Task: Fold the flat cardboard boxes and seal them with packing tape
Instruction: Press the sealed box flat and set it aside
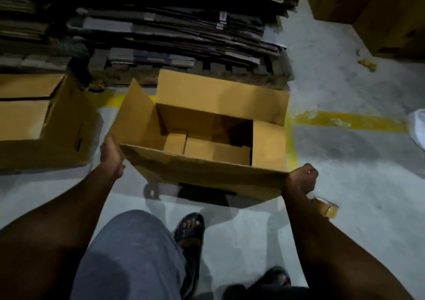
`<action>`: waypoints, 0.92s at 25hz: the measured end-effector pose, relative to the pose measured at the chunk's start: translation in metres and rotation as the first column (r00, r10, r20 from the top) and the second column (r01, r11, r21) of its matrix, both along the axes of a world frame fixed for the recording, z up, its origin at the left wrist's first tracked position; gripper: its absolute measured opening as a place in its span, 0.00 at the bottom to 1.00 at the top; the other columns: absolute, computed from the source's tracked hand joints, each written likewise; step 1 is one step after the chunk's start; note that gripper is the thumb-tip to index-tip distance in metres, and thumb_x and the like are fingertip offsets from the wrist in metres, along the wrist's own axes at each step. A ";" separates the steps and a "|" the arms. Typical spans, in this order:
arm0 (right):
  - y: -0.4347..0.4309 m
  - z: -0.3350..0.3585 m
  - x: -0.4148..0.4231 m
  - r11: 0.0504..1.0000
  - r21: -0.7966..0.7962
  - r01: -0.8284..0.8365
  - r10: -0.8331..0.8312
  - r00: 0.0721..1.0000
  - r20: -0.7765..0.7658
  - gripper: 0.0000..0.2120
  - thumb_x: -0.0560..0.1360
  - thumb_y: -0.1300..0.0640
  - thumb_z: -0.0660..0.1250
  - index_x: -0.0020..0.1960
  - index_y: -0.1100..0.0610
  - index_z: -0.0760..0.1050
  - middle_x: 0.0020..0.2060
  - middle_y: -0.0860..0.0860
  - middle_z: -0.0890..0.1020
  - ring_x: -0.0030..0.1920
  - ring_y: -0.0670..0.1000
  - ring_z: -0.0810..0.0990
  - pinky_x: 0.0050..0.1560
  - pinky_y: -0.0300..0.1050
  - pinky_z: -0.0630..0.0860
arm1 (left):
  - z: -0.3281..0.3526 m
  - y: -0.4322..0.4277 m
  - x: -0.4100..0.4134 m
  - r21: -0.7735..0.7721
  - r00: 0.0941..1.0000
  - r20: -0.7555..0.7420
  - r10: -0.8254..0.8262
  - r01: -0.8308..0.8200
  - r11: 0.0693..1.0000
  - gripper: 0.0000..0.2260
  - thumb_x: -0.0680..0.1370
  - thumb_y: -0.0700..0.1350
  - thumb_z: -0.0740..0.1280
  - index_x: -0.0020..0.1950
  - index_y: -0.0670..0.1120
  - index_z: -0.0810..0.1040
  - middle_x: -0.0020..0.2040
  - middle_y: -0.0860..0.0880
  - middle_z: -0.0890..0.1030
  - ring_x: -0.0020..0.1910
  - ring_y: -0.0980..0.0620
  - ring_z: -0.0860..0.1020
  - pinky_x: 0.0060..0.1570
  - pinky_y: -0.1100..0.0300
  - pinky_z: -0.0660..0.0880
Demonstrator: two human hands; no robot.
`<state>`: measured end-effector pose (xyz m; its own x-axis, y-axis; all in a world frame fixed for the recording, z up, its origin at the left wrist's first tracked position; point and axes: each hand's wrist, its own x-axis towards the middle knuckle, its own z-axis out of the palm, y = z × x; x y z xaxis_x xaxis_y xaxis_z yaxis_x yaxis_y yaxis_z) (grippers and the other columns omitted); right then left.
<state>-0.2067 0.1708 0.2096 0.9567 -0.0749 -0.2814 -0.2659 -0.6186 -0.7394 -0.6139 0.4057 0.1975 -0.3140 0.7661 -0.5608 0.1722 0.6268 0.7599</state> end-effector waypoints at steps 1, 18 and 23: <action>-0.001 0.010 -0.006 0.999 -0.008 -0.034 0.034 0.997 0.072 0.18 0.80 0.49 0.56 0.64 0.56 0.75 0.61 0.60 0.78 0.61 0.63 0.75 0.58 0.55 0.70 | 0.006 -0.003 -0.001 0.024 0.996 -0.085 -0.018 0.020 1.000 0.29 0.72 0.68 0.55 0.68 0.55 0.70 0.63 0.46 0.76 0.60 0.39 0.75 0.59 0.41 0.70; -0.019 0.036 -0.118 0.071 -0.696 -0.714 0.978 0.186 -0.090 0.20 0.78 0.42 0.60 0.68 0.46 0.73 0.70 0.48 0.73 0.75 0.55 0.62 0.71 0.63 0.54 | 0.079 -0.016 0.015 -0.252 0.332 -0.600 -0.727 0.785 0.567 0.22 0.75 0.44 0.68 0.68 0.44 0.69 0.63 0.40 0.76 0.59 0.38 0.76 0.57 0.48 0.75; -0.028 0.024 -0.127 0.241 -0.662 -0.710 0.965 0.247 0.088 0.17 0.75 0.52 0.67 0.63 0.54 0.77 0.63 0.56 0.79 0.67 0.62 0.72 0.67 0.64 0.66 | 0.085 -0.036 0.043 -0.526 -0.093 -0.267 -0.959 0.848 0.065 0.17 0.80 0.47 0.59 0.69 0.48 0.74 0.70 0.44 0.72 0.65 0.42 0.71 0.64 0.54 0.68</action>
<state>-0.3338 0.1429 0.2340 0.4749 0.8767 -0.0762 0.8613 -0.4808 -0.1641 -0.5708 0.3698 0.2824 0.3863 0.5052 -0.7717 0.9120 -0.3342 0.2378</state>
